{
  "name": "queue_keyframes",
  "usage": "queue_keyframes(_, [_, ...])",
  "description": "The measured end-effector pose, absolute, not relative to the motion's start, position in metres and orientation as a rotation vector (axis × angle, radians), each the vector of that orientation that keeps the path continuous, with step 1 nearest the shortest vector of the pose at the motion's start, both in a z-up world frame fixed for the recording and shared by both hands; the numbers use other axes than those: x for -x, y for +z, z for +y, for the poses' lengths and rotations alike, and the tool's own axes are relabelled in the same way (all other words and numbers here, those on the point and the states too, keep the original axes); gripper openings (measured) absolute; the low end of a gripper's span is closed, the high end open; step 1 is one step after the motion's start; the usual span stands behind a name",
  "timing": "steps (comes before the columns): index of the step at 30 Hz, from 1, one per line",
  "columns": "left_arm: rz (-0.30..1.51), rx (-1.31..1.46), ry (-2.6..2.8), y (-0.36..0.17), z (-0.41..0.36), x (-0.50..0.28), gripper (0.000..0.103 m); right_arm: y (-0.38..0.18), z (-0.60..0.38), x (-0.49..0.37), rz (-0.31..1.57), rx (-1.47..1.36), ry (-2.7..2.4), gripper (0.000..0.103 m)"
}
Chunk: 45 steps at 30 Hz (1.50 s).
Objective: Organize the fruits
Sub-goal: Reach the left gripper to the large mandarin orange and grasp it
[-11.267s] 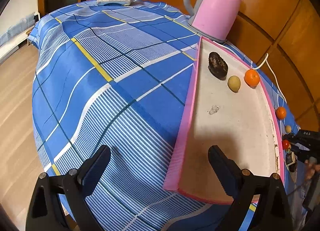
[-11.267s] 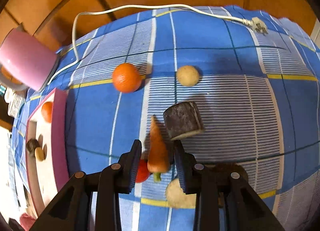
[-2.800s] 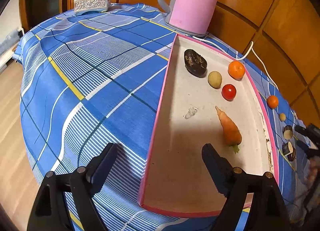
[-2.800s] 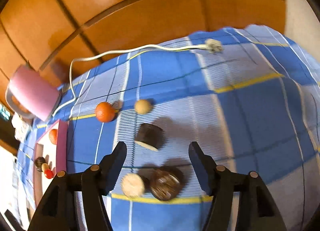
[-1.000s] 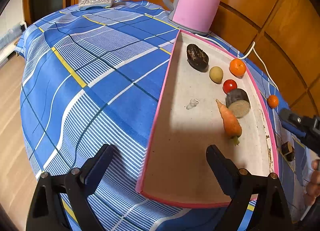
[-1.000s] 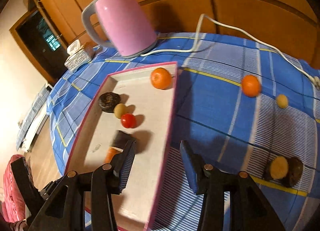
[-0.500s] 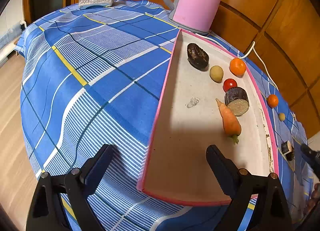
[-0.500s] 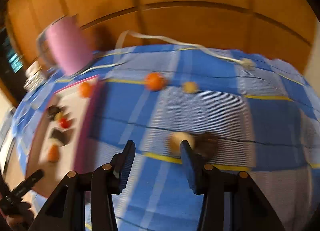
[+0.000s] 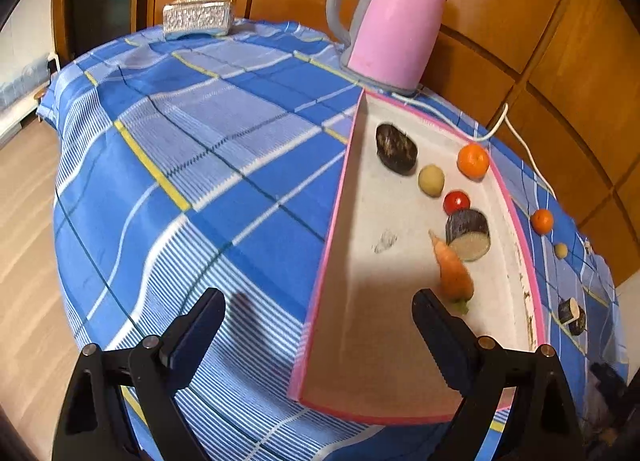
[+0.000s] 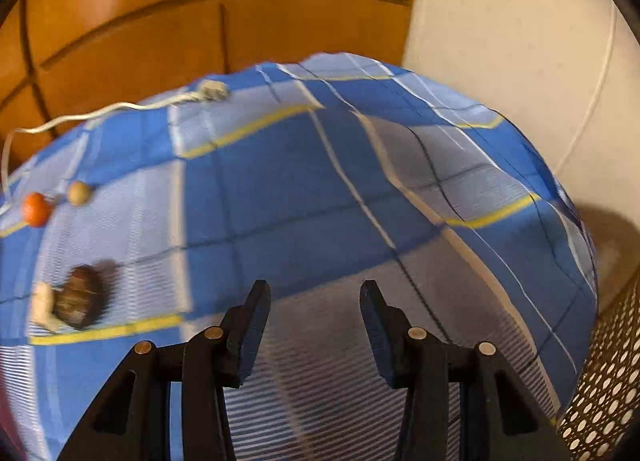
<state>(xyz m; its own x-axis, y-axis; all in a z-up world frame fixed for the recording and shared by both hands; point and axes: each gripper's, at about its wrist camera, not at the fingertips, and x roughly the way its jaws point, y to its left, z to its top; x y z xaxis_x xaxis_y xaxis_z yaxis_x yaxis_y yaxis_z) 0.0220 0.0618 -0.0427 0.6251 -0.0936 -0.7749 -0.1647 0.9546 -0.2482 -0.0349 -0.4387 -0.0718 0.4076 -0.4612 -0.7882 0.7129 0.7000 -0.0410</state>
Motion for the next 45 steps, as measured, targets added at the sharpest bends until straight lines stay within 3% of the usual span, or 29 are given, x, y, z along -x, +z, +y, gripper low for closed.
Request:
queue_keyframes(7, [0.834,0.227,-0.049,-0.007,0.040,-0.034,0.095,-0.078,-0.438,0.040,0.808,-0.330,-0.776,0.061])
queue_keyframes(17, [0.842,0.144,-0.348,0.027,-0.059,-0.090,0.094,-0.080,-0.439,0.039,0.789,-0.339,-0.769,0.065])
queue_keyframes(20, [0.873,0.132,-0.407,0.024,-0.096,-0.116,0.093,-0.081,-0.439,0.038,0.787,-0.340,-0.766,0.066])
queue_keyframes(24, [0.945,0.145,-0.435,0.011,-0.138,-0.148,0.083,-0.081,-0.439,0.039,0.785,-0.342,-0.760,0.068])
queue_keyframes(34, [1.026,0.079,-0.448,-0.024,-0.218,-0.205,0.072,-0.082,-0.438,0.037,0.782,-0.338,-0.756,0.071])
queue_keyframes(40, [1.073,0.056,-0.401,-0.044,-0.239,-0.233,0.071,-0.082,-0.437,0.037,0.781,-0.334,-0.756,0.072])
queue_keyframes(41, [1.084,0.060,-0.398,-0.047,-0.240,-0.236,0.067,-0.082,-0.437,0.037,0.782,-0.333,-0.756,0.072])
queue_keyframes(44, [1.067,0.079,-0.477,-0.051,-0.244,-0.237,0.038,-0.082,-0.437,0.036,0.782,-0.332,-0.757,0.072])
queue_keyframes(45, [1.069,0.077,-0.478,-0.050,-0.244,-0.236,0.039,-0.082,-0.437,0.036,0.783,-0.330,-0.758,0.072])
